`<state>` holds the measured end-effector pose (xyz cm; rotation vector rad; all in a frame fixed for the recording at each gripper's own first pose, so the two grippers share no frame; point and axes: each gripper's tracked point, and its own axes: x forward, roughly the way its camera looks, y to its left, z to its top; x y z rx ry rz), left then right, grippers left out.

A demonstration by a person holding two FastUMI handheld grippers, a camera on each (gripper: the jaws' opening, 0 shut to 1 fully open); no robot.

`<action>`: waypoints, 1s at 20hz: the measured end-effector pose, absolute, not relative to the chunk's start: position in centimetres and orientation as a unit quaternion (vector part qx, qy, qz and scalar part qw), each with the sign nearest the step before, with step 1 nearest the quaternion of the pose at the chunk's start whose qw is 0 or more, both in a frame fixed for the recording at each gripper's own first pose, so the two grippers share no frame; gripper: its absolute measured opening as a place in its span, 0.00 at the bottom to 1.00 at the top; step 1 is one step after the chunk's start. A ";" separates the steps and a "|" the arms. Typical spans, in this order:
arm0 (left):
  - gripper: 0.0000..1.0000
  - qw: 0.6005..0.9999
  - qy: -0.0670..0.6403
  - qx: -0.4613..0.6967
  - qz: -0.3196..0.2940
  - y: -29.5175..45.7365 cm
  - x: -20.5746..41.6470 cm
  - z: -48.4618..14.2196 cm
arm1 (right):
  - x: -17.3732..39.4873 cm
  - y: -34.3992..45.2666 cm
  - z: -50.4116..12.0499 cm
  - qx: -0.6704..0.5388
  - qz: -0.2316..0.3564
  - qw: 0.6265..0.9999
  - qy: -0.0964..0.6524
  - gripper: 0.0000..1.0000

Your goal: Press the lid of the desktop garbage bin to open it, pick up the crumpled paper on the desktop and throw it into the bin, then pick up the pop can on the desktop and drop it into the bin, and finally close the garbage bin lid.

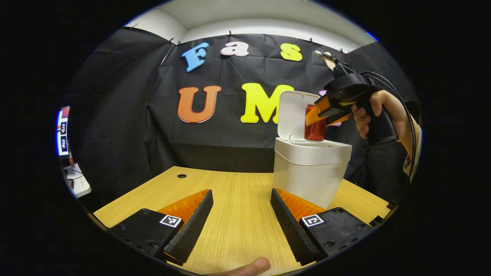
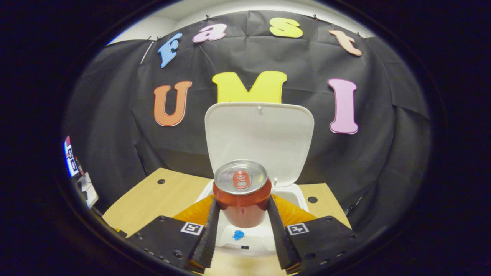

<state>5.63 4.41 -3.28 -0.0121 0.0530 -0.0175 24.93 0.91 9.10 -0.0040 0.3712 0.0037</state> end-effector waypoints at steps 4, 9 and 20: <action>0.97 1.000 0.029 -0.007 -0.003 4.8 5.8 -3.4 | 24.7 0.5 9.6 0.007 -0.003 0.984 0.179 0.76; 0.98 0.999 0.032 -0.011 -0.007 4.7 5.9 -3.7 | 24.1 0.8 11.5 0.005 0.006 0.987 0.158 0.79; 0.98 0.999 0.034 -0.012 0.003 5.7 5.9 -3.5 | 23.5 0.9 21.1 0.003 0.022 0.998 0.067 0.95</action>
